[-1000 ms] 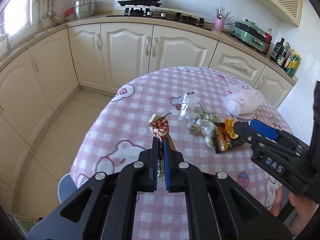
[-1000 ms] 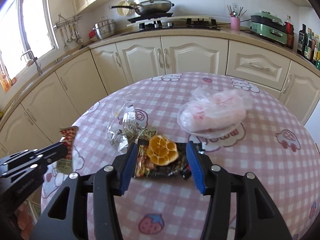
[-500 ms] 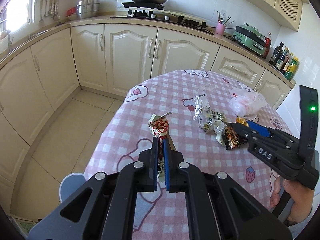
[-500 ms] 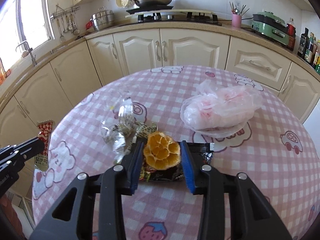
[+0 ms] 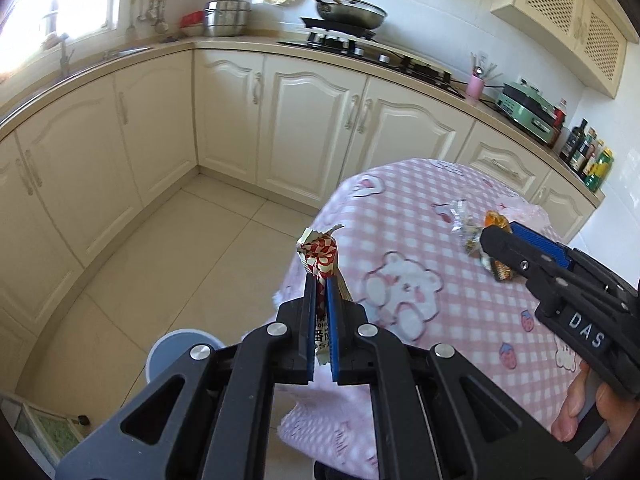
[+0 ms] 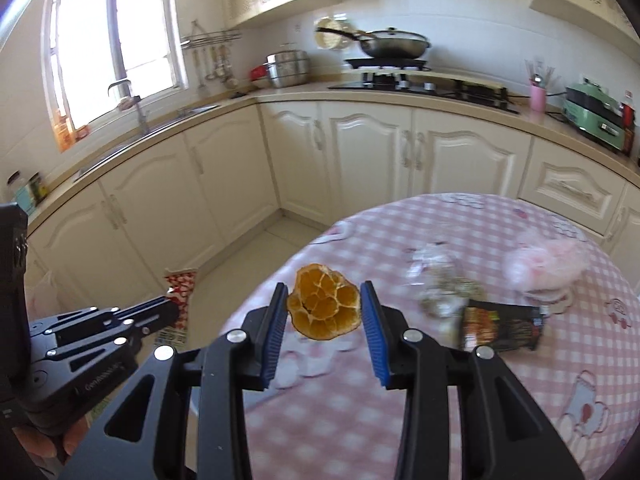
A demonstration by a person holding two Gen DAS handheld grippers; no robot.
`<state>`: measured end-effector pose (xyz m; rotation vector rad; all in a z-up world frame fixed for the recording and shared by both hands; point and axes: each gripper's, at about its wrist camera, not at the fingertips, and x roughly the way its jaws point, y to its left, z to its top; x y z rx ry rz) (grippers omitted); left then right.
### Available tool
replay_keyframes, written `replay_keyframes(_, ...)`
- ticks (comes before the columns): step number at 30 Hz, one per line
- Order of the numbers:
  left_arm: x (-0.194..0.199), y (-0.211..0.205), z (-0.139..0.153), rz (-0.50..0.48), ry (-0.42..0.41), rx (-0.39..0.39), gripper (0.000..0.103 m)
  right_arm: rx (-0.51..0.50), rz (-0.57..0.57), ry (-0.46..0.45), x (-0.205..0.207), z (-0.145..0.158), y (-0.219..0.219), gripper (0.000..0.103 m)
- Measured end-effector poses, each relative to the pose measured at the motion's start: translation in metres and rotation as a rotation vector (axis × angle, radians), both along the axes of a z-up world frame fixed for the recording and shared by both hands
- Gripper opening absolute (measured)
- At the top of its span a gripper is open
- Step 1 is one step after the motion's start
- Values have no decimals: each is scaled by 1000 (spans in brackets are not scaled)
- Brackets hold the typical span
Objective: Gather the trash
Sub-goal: 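Carry the wrapper and orange slice over the bucket and open both tools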
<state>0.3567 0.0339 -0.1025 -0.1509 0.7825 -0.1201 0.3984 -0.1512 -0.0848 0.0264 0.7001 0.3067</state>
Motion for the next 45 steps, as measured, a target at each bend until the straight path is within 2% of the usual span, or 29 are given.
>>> replay_keyframes(8, -22, 74, -17, 121, 39, 0, 4, 9, 160, 44, -10, -16, 104, 36)
replay_keyframes(13, -29, 116, -36, 193, 83, -2, 4, 8, 237, 90, -11, -38, 158, 36)
replay_keyframes(19, -23, 153, -67, 259, 156, -17, 4, -3, 280, 139, -10, -65, 200, 36)
replay_keyframes(25, -12, 168, -81, 279, 176, -25, 5, -11, 290, 166, 0, -82, 223, 36)
replay_keyframes(28, -7, 172, -83, 285, 172, -28, 13, -10, 288, 175, 5, -87, 229, 36)
replay_keyframes(29, -6, 174, -83, 291, 169, -24, 30, -9, 288, 177, 7, -88, 229, 36)
replay_keyframes(30, -6, 175, -83, 303, 163, -17, 52, -8, 288, 179, 9, -89, 231, 36)
replay_keyframes(31, -8, 176, -83, 316, 152, -8, 56, -7, 288, 182, 10, -90, 230, 36)
replay_keyframes(45, -20, 192, -87, 357, 171, 44, 59, -5, 300, 199, 17, -98, 246, 36)
